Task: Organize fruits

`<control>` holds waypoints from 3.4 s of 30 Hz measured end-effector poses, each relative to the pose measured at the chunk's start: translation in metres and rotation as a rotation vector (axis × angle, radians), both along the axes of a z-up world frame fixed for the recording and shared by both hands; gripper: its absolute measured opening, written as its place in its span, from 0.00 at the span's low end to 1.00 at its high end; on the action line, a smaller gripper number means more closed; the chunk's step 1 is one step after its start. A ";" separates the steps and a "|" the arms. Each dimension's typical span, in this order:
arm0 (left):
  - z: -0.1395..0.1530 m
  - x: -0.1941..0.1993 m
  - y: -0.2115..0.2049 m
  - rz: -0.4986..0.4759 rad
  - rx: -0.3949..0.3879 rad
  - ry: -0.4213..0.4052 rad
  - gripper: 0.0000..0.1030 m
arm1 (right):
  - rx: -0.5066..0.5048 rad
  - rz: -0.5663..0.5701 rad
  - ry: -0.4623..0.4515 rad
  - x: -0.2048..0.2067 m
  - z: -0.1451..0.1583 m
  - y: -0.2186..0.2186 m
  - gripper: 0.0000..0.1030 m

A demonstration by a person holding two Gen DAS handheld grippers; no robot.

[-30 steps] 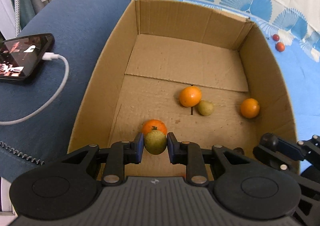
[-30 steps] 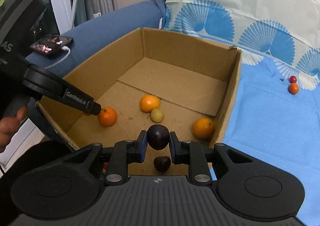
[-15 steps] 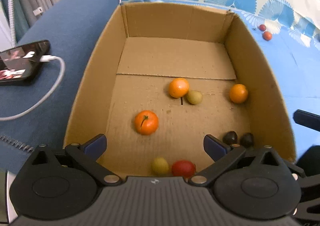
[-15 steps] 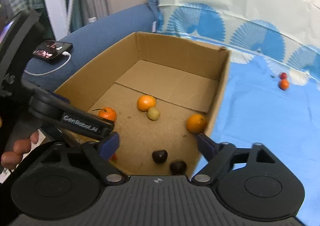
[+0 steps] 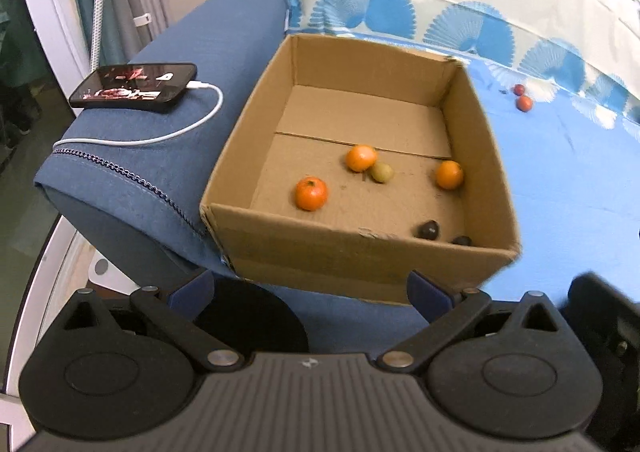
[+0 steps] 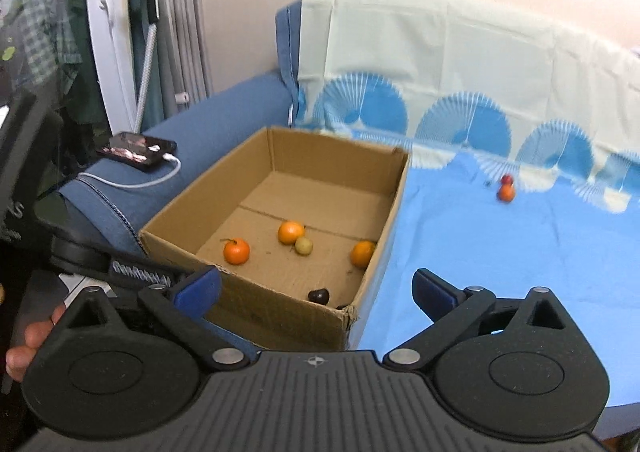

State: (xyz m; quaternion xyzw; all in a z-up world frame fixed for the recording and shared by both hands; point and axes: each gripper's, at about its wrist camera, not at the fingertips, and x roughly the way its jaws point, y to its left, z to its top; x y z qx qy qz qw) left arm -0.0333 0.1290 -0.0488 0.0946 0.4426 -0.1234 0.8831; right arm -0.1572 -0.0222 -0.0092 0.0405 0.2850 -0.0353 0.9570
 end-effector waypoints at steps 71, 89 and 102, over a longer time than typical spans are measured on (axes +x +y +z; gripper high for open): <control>0.018 0.100 -0.163 -0.195 0.051 -0.009 1.00 | 0.080 -0.438 -0.015 0.124 -0.077 -0.278 0.99; -0.046 0.271 -0.364 -0.311 0.048 -0.023 1.00 | 0.041 -0.454 0.087 0.353 -0.227 -0.417 0.38; -0.143 0.350 -0.564 -0.440 -0.058 0.210 1.00 | 0.129 -0.934 -0.019 0.173 -0.213 -0.432 0.38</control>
